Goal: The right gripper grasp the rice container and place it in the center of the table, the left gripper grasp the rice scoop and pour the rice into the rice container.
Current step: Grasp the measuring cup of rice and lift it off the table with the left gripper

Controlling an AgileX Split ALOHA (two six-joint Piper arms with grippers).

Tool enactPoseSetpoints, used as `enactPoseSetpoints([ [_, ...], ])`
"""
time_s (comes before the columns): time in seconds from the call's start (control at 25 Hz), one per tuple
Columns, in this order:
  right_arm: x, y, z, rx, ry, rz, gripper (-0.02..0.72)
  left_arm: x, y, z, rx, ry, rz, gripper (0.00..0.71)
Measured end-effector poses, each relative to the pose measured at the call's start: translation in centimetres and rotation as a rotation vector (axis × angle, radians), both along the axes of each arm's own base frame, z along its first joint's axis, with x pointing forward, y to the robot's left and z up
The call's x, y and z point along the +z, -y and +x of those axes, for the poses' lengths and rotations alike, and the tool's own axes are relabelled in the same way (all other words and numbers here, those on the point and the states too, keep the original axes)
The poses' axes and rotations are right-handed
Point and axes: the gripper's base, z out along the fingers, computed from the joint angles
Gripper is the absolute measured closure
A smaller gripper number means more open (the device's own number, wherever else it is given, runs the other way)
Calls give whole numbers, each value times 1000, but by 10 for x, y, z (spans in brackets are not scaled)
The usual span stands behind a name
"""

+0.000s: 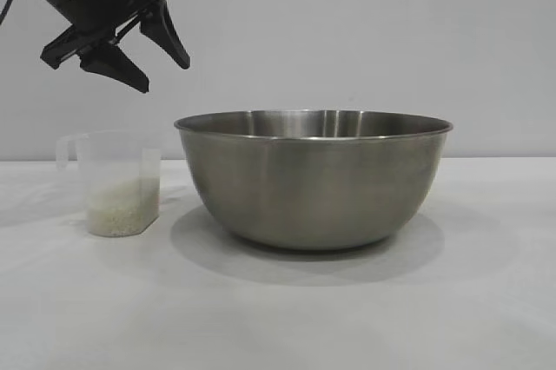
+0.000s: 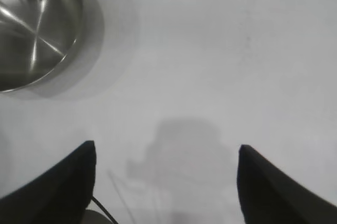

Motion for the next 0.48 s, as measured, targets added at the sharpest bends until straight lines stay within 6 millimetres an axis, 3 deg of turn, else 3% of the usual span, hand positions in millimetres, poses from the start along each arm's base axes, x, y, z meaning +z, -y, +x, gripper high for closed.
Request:
enactPoseSetpoints([
  [0.28, -30, 7, -73, -9, 152, -19, 226, 0, -1, 1, 13, 6, 7, 312],
  [0.48, -57, 9, -104, -17, 315, -9, 226, 0, -2, 1, 21, 10, 12, 312],
])
